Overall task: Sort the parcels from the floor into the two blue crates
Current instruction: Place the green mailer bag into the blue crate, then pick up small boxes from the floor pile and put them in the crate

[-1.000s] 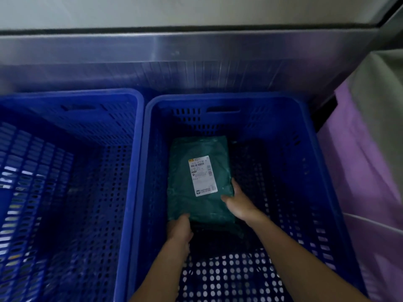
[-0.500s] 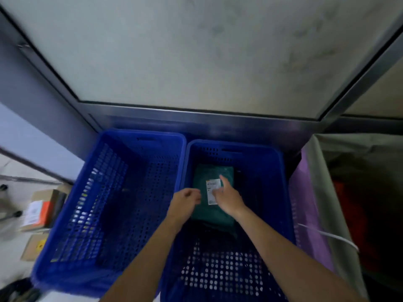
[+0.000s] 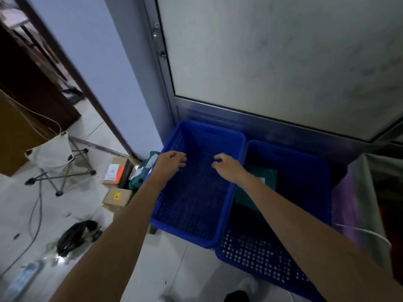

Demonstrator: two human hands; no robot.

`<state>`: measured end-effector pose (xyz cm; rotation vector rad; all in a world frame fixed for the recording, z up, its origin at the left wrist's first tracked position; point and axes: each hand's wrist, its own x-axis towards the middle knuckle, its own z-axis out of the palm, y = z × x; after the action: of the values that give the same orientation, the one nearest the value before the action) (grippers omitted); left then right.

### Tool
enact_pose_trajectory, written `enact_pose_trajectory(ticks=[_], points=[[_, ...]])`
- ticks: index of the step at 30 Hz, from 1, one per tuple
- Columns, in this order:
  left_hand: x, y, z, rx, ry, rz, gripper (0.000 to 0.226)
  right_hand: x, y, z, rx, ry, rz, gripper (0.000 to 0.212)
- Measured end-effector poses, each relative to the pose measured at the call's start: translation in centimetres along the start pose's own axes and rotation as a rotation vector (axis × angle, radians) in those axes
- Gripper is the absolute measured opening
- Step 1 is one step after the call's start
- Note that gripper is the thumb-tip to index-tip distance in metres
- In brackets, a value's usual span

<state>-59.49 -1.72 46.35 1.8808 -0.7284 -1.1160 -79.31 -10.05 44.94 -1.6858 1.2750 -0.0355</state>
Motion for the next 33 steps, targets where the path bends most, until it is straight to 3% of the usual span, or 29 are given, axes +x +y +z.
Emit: enact_pose_trajectory(ticks=[7, 15, 23, 33], points=[[-5.0, -6.9, -15.6, -0.13, 0.103, -0.032, 0.017, -2.8, -9.1, 12.3, -0.136, -0.043, -0.062, 0.052], [-8.1, -13.3, -30.5, -0.074, 0.207, -0.109, 0.018, -3.0, -16.4, 24.5, -0.207, -0.076, -0.086, 0.04], [-4.4, -19.9, -33.1, -0.039, 0.173, -0.254, 0.022, 1.3, -16.4, 31.1, -0.233, -0.16, 0.0, 0.038], [10.1, -21.1, -34.9, 0.085, 0.022, -0.276, 0.021, 12.8, -18.6, 35.9, -0.073, -0.091, 0.115, 0.021]])
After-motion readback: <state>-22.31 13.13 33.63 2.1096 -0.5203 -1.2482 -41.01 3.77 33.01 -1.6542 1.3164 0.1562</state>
